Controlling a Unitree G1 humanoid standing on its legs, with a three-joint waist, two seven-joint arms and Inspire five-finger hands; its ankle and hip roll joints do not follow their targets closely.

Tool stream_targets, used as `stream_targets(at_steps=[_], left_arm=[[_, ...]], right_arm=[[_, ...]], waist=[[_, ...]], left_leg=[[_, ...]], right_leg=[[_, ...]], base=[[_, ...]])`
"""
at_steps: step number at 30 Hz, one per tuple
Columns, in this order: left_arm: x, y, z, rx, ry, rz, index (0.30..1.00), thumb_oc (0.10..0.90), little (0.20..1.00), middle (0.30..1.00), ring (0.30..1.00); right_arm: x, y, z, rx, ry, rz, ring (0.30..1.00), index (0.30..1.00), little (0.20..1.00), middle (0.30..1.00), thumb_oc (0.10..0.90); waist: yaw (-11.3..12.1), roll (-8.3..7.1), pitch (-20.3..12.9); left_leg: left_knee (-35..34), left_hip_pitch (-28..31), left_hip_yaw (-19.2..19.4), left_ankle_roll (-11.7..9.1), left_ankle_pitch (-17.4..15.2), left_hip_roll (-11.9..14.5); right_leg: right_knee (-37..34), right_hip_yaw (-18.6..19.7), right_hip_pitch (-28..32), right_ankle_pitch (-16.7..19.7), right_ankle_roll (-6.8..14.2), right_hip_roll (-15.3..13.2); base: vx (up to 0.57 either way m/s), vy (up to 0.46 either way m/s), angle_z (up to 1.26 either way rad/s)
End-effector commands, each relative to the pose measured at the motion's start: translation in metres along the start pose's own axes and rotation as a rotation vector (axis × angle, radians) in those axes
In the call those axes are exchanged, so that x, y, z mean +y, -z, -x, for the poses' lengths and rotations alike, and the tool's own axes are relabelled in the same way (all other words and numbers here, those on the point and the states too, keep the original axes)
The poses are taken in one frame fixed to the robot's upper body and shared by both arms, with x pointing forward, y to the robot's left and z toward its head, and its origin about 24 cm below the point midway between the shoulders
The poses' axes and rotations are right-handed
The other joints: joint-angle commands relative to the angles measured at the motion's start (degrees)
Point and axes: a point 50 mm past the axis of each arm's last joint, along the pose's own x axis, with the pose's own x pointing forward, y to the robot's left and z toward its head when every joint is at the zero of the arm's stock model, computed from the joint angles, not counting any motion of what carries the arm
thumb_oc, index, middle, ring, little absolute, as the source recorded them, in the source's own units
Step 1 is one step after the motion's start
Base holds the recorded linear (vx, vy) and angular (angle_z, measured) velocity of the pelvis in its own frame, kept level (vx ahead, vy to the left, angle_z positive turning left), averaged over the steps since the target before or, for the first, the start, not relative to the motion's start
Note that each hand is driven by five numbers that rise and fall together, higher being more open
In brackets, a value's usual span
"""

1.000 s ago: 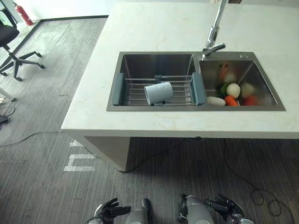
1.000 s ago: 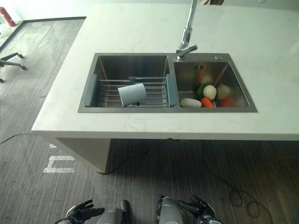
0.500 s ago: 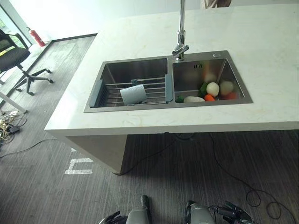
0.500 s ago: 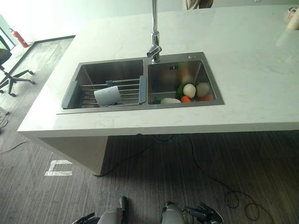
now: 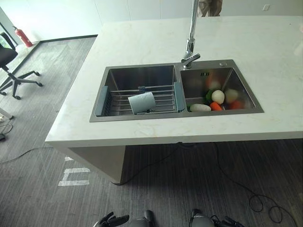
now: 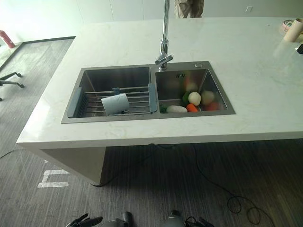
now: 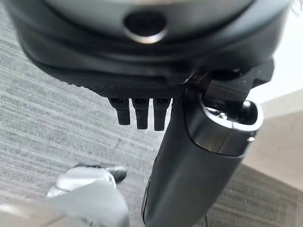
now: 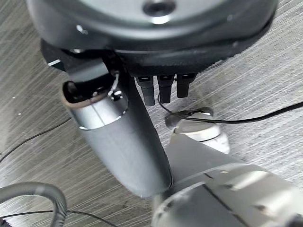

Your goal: Place the dishes in the dishwasher.

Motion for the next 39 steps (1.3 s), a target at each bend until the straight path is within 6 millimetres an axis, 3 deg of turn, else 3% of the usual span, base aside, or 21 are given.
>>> stream_targets(at_steps=[1, 2, 4, 5, 6, 9, 11, 14, 15, 18, 19, 21, 24, 30, 35, 36, 38, 39], left_arm=[[0.014, -0.017, -0.001, -0.034, 0.002, -0.029, 0.9, 0.8, 0.9, 0.9, 0.9], [0.009, -0.014, -0.001, 0.0, 0.042, -0.09, 0.9, 0.8, 0.9, 0.9, 0.9], [0.003, -0.009, -0.001, 0.011, 0.06, -0.117, 0.9, 0.8, 0.9, 0.9, 0.9], [0.001, -0.008, -0.001, 0.012, 0.069, -0.117, 0.9, 0.8, 0.9, 0.9, 0.9], [-0.006, -0.011, -0.001, -0.01, 0.082, -0.124, 0.9, 0.8, 0.9, 0.9, 0.9], [-0.009, -0.014, -0.002, -0.029, 0.073, -0.117, 0.9, 0.8, 0.9, 0.9, 0.9], [-0.012, -0.015, -0.002, -0.022, 0.074, -0.103, 0.9, 0.8, 0.9, 0.9, 0.9], [-0.014, -0.012, -0.001, -0.021, 0.08, -0.089, 0.9, 0.8, 0.9, 0.9, 0.9], [-0.014, -0.012, -0.001, -0.018, 0.086, -0.093, 0.9, 0.8, 0.9, 0.9, 0.9], [-0.017, -0.009, -0.001, 0.002, 0.118, -0.132, 0.9, 0.8, 0.9, 0.9, 0.9], [-0.018, -0.006, -0.001, 0.005, 0.121, -0.131, 0.9, 0.8, 0.9, 0.9, 0.9], [-0.019, -0.008, -0.001, 0.004, 0.114, -0.13, 0.9, 0.8, 0.9, 0.9, 0.9], [-0.022, -0.013, -0.003, 0.004, 0.092, -0.158, 0.9, 0.8, 0.9, 0.9, 0.9], [-0.012, -0.007, -0.002, 0.018, 0.085, -0.115, 0.9, 0.8, 0.9, 0.9, 0.9], [-0.008, -0.006, -0.001, -0.014, 0.048, 0.022, 0.9, 0.8, 0.9, 0.9, 0.9], [-0.001, -0.009, -0.001, -0.036, 0.003, 0.121, 0.9, 0.8, 0.9, 0.9, 0.9], [0.033, -0.014, 0.003, -0.106, -0.181, 0.41, 0.9, 0.8, 0.9, 0.9, 0.9], [0.045, -0.015, 0.005, -0.126, -0.229, 0.47, 0.9, 0.8, 0.9, 0.9, 0.9]], right_arm=[[-0.001, -0.031, -0.002, -0.136, 0.009, -0.061, 0.9, 0.9, 0.9, 0.9, 0.8], [0.002, -0.034, -0.003, -0.143, 0.0, -0.097, 0.9, 0.9, 0.9, 0.9, 0.8], [0.006, -0.035, -0.004, -0.13, -0.024, -0.071, 0.9, 0.9, 0.9, 0.9, 0.8], [0.009, -0.035, -0.004, -0.128, -0.034, -0.057, 0.9, 0.9, 0.9, 0.9, 0.8], [0.015, -0.033, -0.005, -0.121, -0.046, -0.051, 0.9, 0.9, 0.9, 0.9, 0.8], [0.018, -0.034, -0.006, -0.112, -0.044, -0.051, 0.9, 0.9, 0.9, 0.9, 0.8], [0.012, -0.028, -0.005, -0.098, -0.033, -0.067, 0.9, 0.9, 0.9, 0.9, 0.8], [0.009, -0.032, -0.004, -0.126, -0.033, -0.054, 0.9, 0.9, 0.9, 0.9, 0.8], [0.009, -0.034, -0.004, -0.136, -0.031, -0.05, 0.9, 0.9, 0.9, 0.9, 0.8], [0.004, -0.047, -0.004, -0.183, -0.015, -0.088, 0.9, 0.9, 0.9, 0.9, 0.8], [0.004, -0.052, -0.004, -0.194, -0.014, -0.09, 0.9, 0.9, 0.9, 0.9, 0.8], [0.003, -0.055, -0.003, -0.2, -0.007, -0.082, 0.9, 0.9, 0.9, 0.9, 0.8], [-0.001, -0.046, -0.003, -0.157, 0.004, -0.093, 0.9, 0.9, 0.9, 0.9, 0.8], [-0.004, -0.021, -0.001, -0.081, 0.02, -0.068, 0.9, 0.9, 0.9, 0.9, 0.8], [-0.001, -0.024, -0.002, -0.103, 0.015, -0.052, 0.9, 0.9, 0.9, 0.9, 0.8], [-0.003, -0.028, -0.002, -0.116, 0.013, -0.056, 0.9, 0.9, 0.9, 0.9, 0.8], [-0.01, -0.034, 0.0, -0.148, 0.039, -0.127, 0.9, 0.9, 0.9, 0.9, 0.8], [-0.015, -0.034, 0.001, -0.15, 0.053, -0.141, 0.9, 0.9, 0.9, 0.9, 0.8]], waist=[[0.9, -0.54, 3.3], [-0.7, 0.91, 4.3], [-1.6, 1.31, 4.9], [-2.0, 1.22, 5.1], [-3.2, 0.4, 5.4], [-2.8, -0.23, 5.5], [-2.6, -1.85, 4.1], [-1.4, -4.15, 4.1], [-1.1, -4.26, 4.4], [-0.5, -2.67, 4.8], [-0.1, -1.41, 5.1], [0.1, -1.26, 5.5], [-0.7, 0.14, 3.9], [-1.5, 0.38, 2.2], [-1.2, -0.19, 1.8], [-1.0, -0.19, 1.7], [-0.4, -0.1, 1.5], [-0.3, 0.01, 1.4]], left_leg=[[2.8, 0.3, -4.4, 1.7, -7.5, -0.9], [2.8, 1.6, -6.6, 3.6, -8.6, -2.0], [2.8, 2.6, -6.2, 4.3, -9.5, -2.6], [2.8, 3.0, -5.8, 4.3, -10.0, -2.9], [2.8, 3.8, -6.0, 4.0, -11.3, -4.0], [2.8, 4.1, -5.5, 3.6, -11.1, -4.3], [2.8, 5.5, -3.4, 2.6, -10.3, -3.9], [3.3, 6.9, -2.5, 1.8, -7.3, -5.4], [5.4, 5.5, -2.6, 1.6, -6.6, -5.2], [2.8, 2.0, -3.2, 0.1, -4.7, -2.5], [2.8, -1.6, -5.7, -1.6, -2.7, -1.1], [2.8, -5.1, -6.3, -2.9, -0.9, 0.8], [2.8, -4.4, -5.5, -3.5, -3.7, 2.1], [2.8, -3.0, -3.8, -2.9, -6.0, 1.8], [2.8, -2.6, -3.8, -2.2, -6.8, 1.4], [2.8, -2.5, -4.0, -2.0, -7.1, 1.2], [2.8, -2.3, -4.6, -2.0, -7.4, 0.8], [2.8, -2.3, -4.6, -2.0, -7.4, 0.7]], right_leg=[[-0.1, -0.2, 6.2, -4.6, 1.9, 0.5], [2.9, 0.7, 5.2, 1.6, 1.7, 2.0], [7.4, 0.5, 1.3, 2.6, 1.6, 3.4], [6.3, 0.3, -0.1, 2.8, 1.7, 4.7], [-0.1, 0.2, -2.9, 3.8, 1.9, 7.9], [-0.1, 0.0, -3.7, 1.8, 1.1, 7.7], [-0.1, 0.9, -1.5, -1.7, -0.3, 7.9], [-0.1, 3.0, 0.7, -3.0, -1.1, 6.1], [-0.1, 3.1, 1.3, -3.3, -1.5, 6.1], [-0.1, 2.0, 2.2, -4.4, -1.7, 7.1], [-0.1, 2.3, 2.8, -5.2, -1.6, 7.8], [-0.1, 2.5, 3.8, -6.3, -1.7, 7.2], [-0.1, -0.5, 2.1, -6.1, -0.2, 4.4], [-0.1, -0.3, 0.4, -5.0, 1.2, 2.8], [-0.1, 0.9, 0.1, -5.0, 1.6, 2.8], [-0.1, 1.0, 0.2, -5.1, 1.6, 2.8], [-0.1, 0.9, 0.5, -5.4, 1.8, 2.5], [-0.1, 0.8, 0.6, -5.5, 1.7, 2.4]], base=[[0.19, 0.29, 0.1], [0.2, 0.292, 0.23], [0.15, 0.148, 0.16], [0.15, -0.117, -0.33], [0.12, -0.146, -0.33], [0.14, -0.264, 0.01], [0.31, -0.436, 0.28], [0.19, -0.205, 0.04], [0.11, -0.108, 0.2], [0.06, 0.094, 0.19], [0.06, 0.18, -0.01], [0.07, 0.222, -0.19], [0.05, 0.252, -0.35], [0.03, 0.108, -0.07], [0.03, 0.053, -0.06], [0.04, 0.053, -0.04], [0.03, 0.043, 0.0], [0.01, 0.034, 0.02]])
